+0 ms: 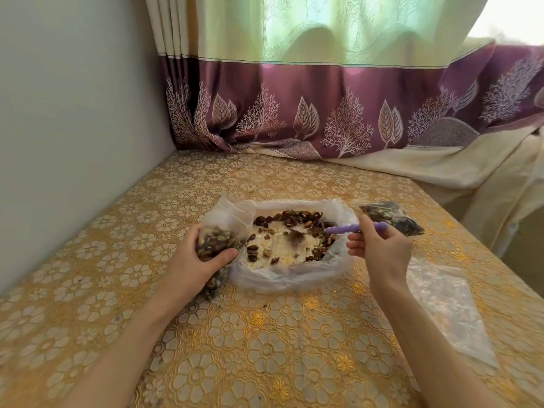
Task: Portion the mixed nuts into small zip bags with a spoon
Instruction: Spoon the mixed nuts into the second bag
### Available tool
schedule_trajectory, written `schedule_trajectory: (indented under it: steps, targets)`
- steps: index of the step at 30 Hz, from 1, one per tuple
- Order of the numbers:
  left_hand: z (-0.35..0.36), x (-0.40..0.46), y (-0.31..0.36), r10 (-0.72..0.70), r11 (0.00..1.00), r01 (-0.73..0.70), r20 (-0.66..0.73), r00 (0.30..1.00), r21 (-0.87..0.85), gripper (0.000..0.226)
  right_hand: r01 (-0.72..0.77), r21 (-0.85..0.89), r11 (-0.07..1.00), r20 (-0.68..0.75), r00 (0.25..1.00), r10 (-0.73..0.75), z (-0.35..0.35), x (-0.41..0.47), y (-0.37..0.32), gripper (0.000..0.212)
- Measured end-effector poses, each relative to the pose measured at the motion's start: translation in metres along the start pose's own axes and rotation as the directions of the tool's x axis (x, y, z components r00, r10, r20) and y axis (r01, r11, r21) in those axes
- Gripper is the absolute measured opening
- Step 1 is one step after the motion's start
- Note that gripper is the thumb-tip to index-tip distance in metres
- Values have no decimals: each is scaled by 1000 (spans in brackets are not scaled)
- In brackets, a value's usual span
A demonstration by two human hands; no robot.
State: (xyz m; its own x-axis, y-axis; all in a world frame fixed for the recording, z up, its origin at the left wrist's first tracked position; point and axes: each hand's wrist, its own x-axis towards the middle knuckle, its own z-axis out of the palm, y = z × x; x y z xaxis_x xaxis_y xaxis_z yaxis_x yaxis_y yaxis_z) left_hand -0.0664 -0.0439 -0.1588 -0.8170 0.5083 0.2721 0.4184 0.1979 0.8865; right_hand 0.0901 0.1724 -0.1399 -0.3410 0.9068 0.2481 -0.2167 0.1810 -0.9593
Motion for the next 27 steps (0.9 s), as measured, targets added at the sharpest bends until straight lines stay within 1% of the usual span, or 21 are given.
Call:
schedule_trajectory:
  steps: [7,11,16,18,22,27]
  targets:
    - [0,0,-1,5,1000,-5,-1,1000,26,40,42,-25,999,-111,993,-45,2,5,5,23]
    - [0,-1,0,5,999,-5,-3,1000,38,40,78,-70,995,-110,990,-85,11,6,9,20]
    - [0,0,0,0,999,0,0,1000,50,40,65,-71,995,-85,994,-71,11,7,14,18]
    - [0,0,1,-2,999,2,1,1000,49,41,31,-46,998,-89,995,-35,9,8,15,19]
    - [1,-1,1,-5,999,5,1,1000,43,42,-34,56,998,-95,995,39,6,7,16,18]
    - [0,0,0,-3,999,3,2,1000,44,39,-56,140,989,-83,994,68,4,6,12,15]
